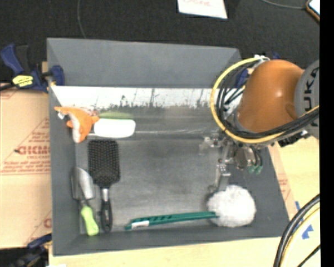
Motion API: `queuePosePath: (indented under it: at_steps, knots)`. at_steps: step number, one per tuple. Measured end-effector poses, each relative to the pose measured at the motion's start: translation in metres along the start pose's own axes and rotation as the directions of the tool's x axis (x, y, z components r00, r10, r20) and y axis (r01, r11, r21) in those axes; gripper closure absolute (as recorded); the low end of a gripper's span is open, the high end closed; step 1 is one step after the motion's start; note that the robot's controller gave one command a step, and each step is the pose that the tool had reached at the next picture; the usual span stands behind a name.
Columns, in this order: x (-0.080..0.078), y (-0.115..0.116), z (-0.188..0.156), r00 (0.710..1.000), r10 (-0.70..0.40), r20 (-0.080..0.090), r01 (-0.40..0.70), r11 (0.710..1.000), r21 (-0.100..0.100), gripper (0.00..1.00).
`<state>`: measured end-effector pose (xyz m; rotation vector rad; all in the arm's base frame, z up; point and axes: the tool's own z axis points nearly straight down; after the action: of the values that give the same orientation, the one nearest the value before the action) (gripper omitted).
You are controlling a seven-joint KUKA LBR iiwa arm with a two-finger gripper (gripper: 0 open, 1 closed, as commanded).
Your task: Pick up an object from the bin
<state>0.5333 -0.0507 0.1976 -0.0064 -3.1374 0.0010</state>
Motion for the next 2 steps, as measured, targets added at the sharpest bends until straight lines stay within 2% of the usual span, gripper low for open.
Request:
queuePosePath:
  at_steps: [1, 2]
  knots:
    - [-0.001, 0.0, -0.005, 1.0, -0.003, 0.008, 0.003, 1.0, 0.001, 0.0]
    - [0.049, 0.065, 0.128, 0.999, -0.038, 0.007, 0.038, 0.999, 0.0, 0.0]
